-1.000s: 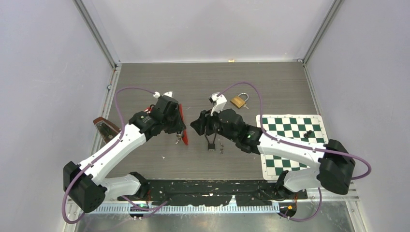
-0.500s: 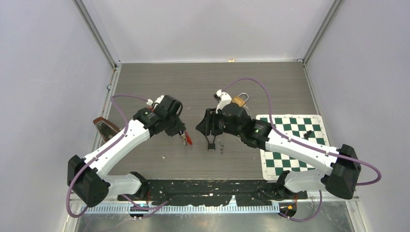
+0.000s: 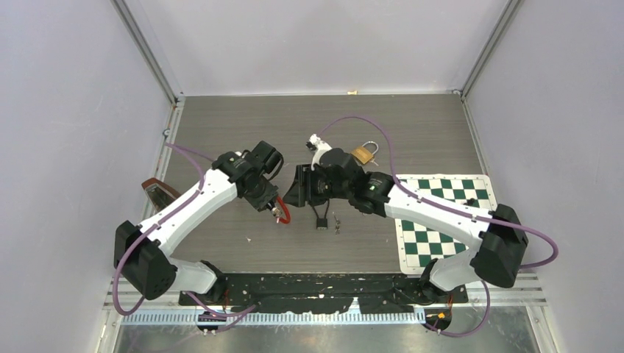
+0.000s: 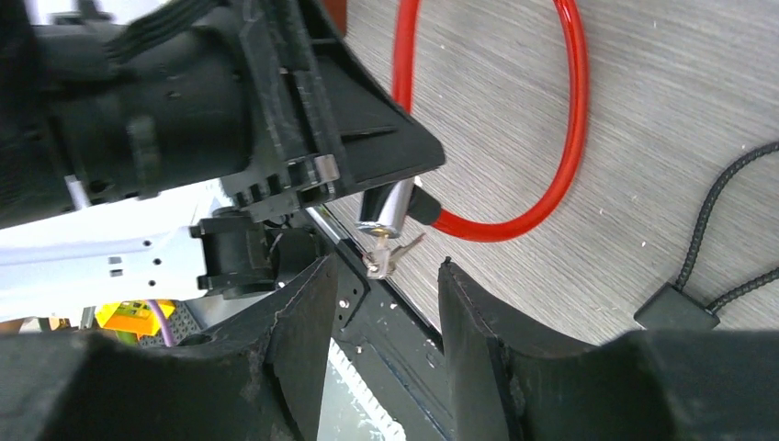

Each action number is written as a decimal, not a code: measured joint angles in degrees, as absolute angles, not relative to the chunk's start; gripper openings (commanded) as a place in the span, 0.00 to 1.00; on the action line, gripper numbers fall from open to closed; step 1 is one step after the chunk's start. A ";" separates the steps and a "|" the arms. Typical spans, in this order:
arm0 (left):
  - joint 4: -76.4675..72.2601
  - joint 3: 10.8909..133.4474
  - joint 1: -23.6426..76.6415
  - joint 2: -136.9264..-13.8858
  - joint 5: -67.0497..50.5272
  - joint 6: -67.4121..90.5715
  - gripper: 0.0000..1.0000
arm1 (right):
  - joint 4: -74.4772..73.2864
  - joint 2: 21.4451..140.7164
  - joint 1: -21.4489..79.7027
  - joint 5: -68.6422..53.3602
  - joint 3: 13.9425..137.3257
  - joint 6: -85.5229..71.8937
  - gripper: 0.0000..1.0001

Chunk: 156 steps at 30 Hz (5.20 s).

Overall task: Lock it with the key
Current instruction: Lock the lock.

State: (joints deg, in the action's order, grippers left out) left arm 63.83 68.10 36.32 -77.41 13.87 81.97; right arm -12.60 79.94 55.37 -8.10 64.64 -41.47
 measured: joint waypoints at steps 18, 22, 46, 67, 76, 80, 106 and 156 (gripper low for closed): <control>67.72 68.86 36.32 -79.79 14.09 85.78 0.00 | -15.51 84.25 55.05 -13.65 66.26 -43.99 0.50; 67.55 68.86 36.32 -79.77 15.53 86.63 0.00 | -14.57 82.56 54.11 -13.02 64.10 -48.38 0.49; 61.65 74.13 36.23 -88.40 20.03 93.84 0.00 | -12.29 77.36 51.88 -2.02 59.18 -55.77 0.50; 56.49 70.87 36.23 -87.39 22.39 88.42 0.00 | -10.50 87.37 47.99 -20.05 61.84 -49.95 0.49; 52.47 68.66 36.27 -85.08 26.65 81.36 0.00 | -5.50 89.23 46.61 -22.59 59.05 -51.86 0.49; 50.48 67.59 36.27 -84.86 27.00 77.62 0.00 | -7.35 89.67 46.37 -19.97 59.05 -45.87 0.47; 30.59 39.03 34.06 -70.48 17.78 74.56 0.00 | -11.62 113.65 51.46 4.43 73.78 -38.52 0.46; 20.58 27.57 33.41 -59.18 -0.80 41.69 0.77 | -23.35 123.44 55.66 16.56 90.13 -28.73 0.05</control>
